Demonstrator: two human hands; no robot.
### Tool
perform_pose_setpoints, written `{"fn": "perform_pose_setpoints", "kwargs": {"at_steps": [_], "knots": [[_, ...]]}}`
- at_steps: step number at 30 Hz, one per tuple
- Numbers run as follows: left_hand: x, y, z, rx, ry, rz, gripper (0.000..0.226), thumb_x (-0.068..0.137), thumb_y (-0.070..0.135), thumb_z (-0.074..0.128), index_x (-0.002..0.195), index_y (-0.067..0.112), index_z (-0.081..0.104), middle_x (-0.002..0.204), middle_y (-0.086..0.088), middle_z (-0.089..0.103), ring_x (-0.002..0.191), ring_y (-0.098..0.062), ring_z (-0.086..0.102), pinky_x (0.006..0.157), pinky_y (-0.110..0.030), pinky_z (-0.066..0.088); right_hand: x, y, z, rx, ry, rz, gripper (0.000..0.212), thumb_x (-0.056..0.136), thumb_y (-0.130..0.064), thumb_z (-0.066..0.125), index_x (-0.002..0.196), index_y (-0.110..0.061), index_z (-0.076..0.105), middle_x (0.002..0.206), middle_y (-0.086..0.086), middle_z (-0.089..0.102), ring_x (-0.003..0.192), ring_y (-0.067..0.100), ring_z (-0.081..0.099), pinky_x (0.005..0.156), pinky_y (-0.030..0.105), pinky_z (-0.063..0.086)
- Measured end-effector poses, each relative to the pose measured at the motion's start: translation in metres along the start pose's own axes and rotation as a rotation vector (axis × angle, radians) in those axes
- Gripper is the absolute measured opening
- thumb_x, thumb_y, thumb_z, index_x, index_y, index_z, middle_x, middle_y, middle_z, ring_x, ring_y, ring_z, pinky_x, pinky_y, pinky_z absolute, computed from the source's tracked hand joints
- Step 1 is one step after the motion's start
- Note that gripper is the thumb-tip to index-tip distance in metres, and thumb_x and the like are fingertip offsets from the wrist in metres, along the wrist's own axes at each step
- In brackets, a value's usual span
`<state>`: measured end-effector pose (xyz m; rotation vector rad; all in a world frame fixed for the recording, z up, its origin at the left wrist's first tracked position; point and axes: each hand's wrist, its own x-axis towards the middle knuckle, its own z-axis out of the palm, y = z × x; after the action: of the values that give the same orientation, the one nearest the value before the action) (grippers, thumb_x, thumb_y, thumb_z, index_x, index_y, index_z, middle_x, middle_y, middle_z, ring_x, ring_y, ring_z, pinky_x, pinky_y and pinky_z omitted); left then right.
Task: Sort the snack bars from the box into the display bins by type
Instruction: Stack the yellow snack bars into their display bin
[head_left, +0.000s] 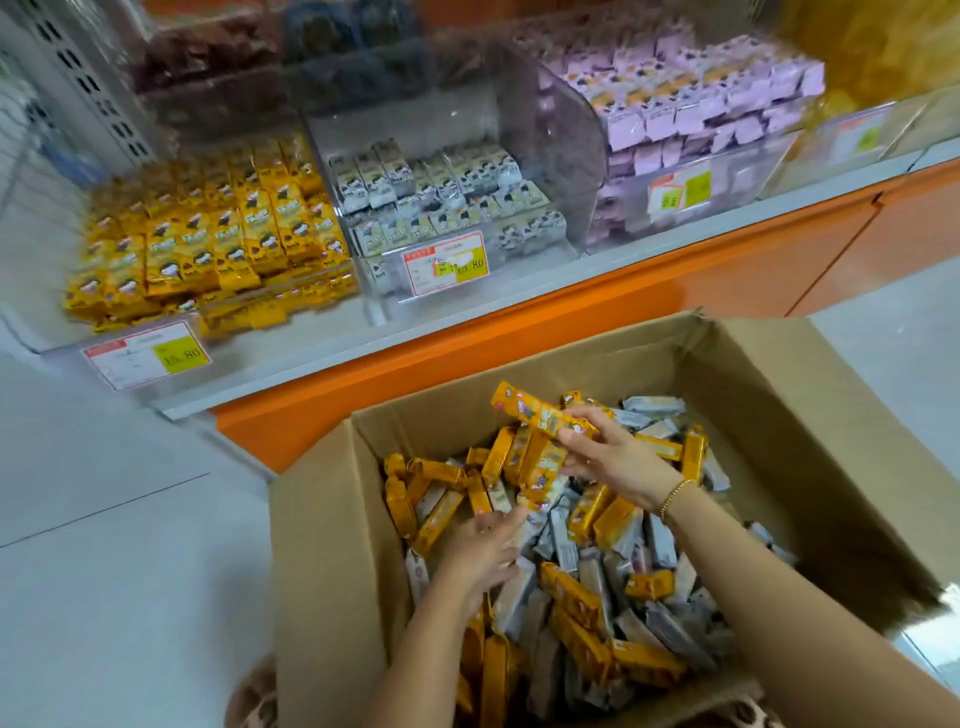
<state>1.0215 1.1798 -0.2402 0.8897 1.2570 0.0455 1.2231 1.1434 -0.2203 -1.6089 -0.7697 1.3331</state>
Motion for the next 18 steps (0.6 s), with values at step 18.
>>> {"fn": "perform_pose_setpoints", "kwargs": {"at_steps": [18], "knots": [[-0.169, 0.157, -0.125, -0.421, 0.052, 0.705, 0.025, 0.065, 0.019, 0.07, 0.088, 0.014, 0.063, 0.086, -0.001, 0.071, 0.089, -0.018, 0.065, 0.082, -0.036, 0.054, -0.061, -0.17, 0.141, 0.377, 0.075, -0.397, 0.041, 0.077, -0.034, 0.066, 0.112, -0.012, 0.067, 0.094, 0.003, 0.066, 0.084, 0.015, 0.054, 0.079, 0.028, 0.044]]}}
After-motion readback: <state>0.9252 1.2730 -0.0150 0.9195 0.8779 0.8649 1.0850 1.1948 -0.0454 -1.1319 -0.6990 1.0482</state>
